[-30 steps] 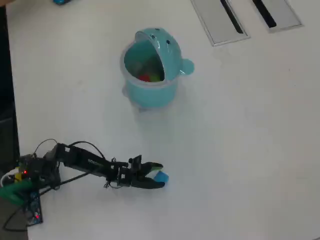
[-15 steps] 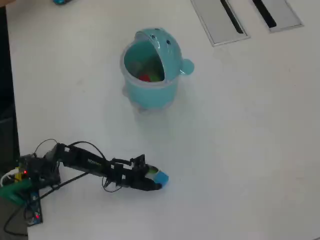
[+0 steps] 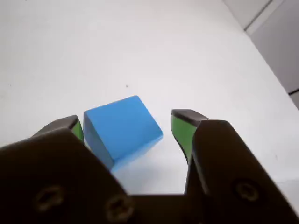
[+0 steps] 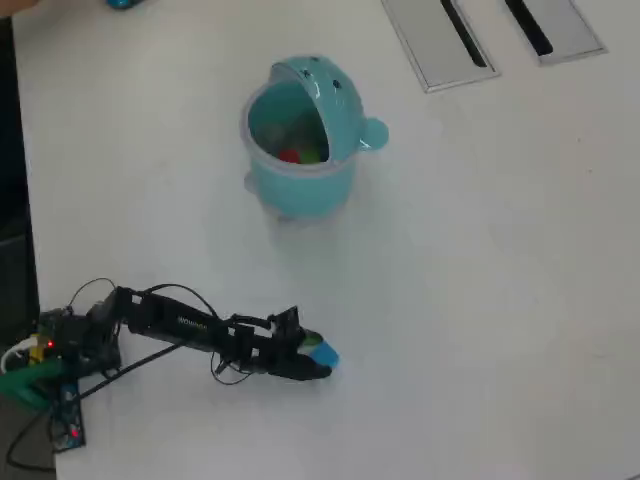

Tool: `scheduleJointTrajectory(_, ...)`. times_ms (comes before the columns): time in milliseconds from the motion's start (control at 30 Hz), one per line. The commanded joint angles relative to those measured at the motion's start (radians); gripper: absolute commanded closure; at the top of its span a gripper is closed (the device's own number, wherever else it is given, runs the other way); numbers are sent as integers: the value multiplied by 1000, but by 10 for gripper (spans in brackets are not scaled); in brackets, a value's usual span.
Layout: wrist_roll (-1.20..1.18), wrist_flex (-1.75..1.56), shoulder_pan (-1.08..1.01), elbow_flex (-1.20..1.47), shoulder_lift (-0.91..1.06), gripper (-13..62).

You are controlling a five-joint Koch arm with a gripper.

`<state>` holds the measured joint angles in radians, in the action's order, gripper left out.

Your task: Grasp RGB lego blocks and put them in the bin one by one.

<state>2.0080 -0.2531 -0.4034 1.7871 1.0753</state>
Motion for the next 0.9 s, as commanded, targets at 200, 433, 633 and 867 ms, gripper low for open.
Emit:
scheduleJointTrajectory(200,51,5,6,-95,-12,147)
scheduleJointTrajectory(433,51,29,2,-141,-60,143)
scheduleJointTrajectory(633,51,72,0,-189,-91,154)
scheduleJointTrajectory(867,29,153,-2,-249,-112,190)
